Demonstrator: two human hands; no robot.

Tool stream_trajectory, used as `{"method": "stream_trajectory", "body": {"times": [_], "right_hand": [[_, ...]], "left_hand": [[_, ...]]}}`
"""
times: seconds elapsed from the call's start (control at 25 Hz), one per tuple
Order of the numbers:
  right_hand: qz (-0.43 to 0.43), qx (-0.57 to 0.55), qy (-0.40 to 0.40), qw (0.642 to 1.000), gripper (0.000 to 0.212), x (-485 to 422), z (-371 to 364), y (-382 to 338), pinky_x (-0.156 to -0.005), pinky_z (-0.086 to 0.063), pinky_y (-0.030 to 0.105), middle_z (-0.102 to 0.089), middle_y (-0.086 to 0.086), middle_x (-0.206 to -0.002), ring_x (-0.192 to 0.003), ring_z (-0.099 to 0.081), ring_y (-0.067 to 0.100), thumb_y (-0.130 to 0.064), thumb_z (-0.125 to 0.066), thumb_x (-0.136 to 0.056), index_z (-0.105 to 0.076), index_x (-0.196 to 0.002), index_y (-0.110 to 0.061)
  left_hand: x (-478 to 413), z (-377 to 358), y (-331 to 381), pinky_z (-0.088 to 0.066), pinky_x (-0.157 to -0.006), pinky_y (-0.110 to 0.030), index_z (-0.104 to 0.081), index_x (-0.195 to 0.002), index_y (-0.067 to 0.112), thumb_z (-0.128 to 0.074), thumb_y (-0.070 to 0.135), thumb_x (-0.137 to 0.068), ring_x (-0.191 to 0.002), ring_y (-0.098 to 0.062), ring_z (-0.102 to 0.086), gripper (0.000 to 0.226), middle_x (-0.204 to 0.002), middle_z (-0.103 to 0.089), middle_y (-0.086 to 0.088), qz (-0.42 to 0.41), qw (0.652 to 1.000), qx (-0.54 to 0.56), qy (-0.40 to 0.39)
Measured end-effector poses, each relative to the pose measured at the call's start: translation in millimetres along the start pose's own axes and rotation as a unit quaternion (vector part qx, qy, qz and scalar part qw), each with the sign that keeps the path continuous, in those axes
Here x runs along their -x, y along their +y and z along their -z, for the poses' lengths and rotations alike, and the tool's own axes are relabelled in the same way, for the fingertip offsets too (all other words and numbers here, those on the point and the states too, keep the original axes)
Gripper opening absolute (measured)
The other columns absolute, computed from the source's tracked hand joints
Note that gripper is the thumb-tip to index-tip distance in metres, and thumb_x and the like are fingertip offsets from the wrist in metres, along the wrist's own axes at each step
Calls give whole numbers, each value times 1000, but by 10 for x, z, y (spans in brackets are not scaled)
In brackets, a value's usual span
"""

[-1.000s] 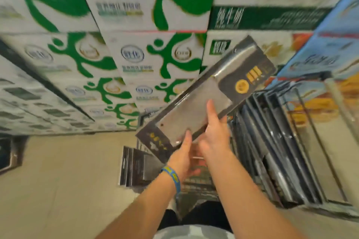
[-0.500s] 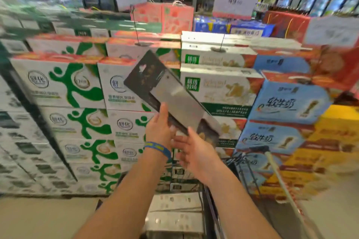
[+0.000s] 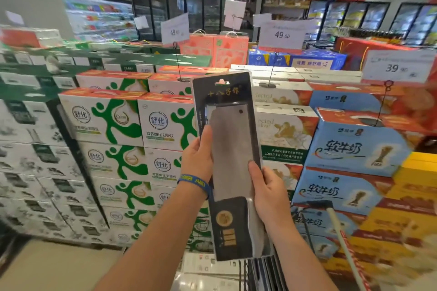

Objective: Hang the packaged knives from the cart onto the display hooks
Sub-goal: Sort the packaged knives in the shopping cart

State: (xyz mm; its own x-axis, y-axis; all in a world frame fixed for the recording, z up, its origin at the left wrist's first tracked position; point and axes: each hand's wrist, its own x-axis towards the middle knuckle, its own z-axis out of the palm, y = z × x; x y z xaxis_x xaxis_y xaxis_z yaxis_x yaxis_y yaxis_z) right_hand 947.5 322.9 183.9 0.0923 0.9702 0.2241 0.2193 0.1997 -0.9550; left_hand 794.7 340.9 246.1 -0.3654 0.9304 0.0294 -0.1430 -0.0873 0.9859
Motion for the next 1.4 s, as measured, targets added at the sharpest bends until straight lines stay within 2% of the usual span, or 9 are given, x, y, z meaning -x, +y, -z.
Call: {"method": "stream_trajectory", "body": {"times": [0.12, 0.24, 0.32, 0.44, 0.68, 0.88, 0.96, 1.16, 1.4], "right_hand": [[17, -37, 57, 998, 77, 64, 108, -137, -62, -52, 34, -65, 13, -78, -66, -61, 20, -88, -48, -79, -63, -81, -12], [-2, -52, 81, 995, 79, 102, 257, -158, -70, -54, 49, -66, 19, -84, -77, -64, 34, -85, -50, -79, -64, -87, -7], [-28, -62, 97, 993, 76, 148, 365, -118, -72, -58, 48, -69, 15, -85, -81, -69, 31, -89, -50, -76, -65, -86, -15], [-36, -67, 128, 989, 62, 245, 581, 3, -59, -54, 19, -70, -1, -75, -70, -68, 6, -88, -52, -76, -66, -80, -29], [-87, -124, 91, 984, 33, 591, 985, 430, -87, -61, 51, -78, 2, -104, -96, -76, 23, -60, -72, -84, -72, -105, -34], [-94, -15, 285, 954, 26, 832, 1553, 706, -70, -54, 49, -74, 0, -85, -78, -68, 20, -55, -70, -84, -67, -88, -29], [-103, 12, 340, 935, 16, 948, 1738, 843, -66, -53, 37, -75, -13, -87, -79, -70, 6, -50, -70, -88, -68, -88, -34], [-172, 79, 334, 924, 11, 1283, 1642, 1259, -69, -50, 25, -72, -17, -83, -81, -68, 5, -45, -70, -94, -65, -86, -38], [-217, 214, 220, 927, 25, 1289, 1309, 1556, -59, -39, 33, -58, -7, -75, -71, -57, 11, -37, -64, -98, -52, -76, -30]], "left_hand": [[59, -51, 33, -60, -81, -48, -73, -91, 20, -67, 68, -70, -88, -24, -71, 53, -92, -74, -3, -23, 997, 37, -69], [226, -102, -156, -60, -79, -35, -71, -110, 21, -75, 50, -80, -98, -24, -72, 41, -104, -76, -3, -37, 983, 37, -173], [349, -176, -335, -59, -85, -41, -70, -113, 22, -72, 55, -80, -102, -26, -71, 47, -106, -76, -4, -23, 978, 15, -208], [453, -407, -486, -51, -96, -55, -73, -103, 34, -68, 64, -76, -105, -29, -69, 41, -107, -75, -5, -2, 975, -4, -221], [652, -824, -702, -57, -82, -45, -72, -90, 29, -63, 57, -86, -95, -24, -72, 29, -100, -76, -3, 37, 963, -8, -266], [513, -844, -1243, -58, -63, -23, -64, -109, 23, -50, 40, -101, -78, -10, -70, 23, -93, -75, 7, 110, 935, -108, -320], [457, -615, -1728, -53, -61, -30, -67, -100, 15, -51, 33, -101, -71, -17, -64, 25, -88, -72, -1, 134, 922, -228, -282], [776, -89, -2869, -58, -78, -43, -69, -94, 9, -54, 41, -98, -76, -25, -66, 35, -91, -72, -9, 258, 787, -441, -347], [1039, -102, -3108, -53, -70, -29, -63, -103, 25, -47, 73, -87, -81, -13, -63, 53, -90, -65, 8, 160, 692, -573, -409]]}}
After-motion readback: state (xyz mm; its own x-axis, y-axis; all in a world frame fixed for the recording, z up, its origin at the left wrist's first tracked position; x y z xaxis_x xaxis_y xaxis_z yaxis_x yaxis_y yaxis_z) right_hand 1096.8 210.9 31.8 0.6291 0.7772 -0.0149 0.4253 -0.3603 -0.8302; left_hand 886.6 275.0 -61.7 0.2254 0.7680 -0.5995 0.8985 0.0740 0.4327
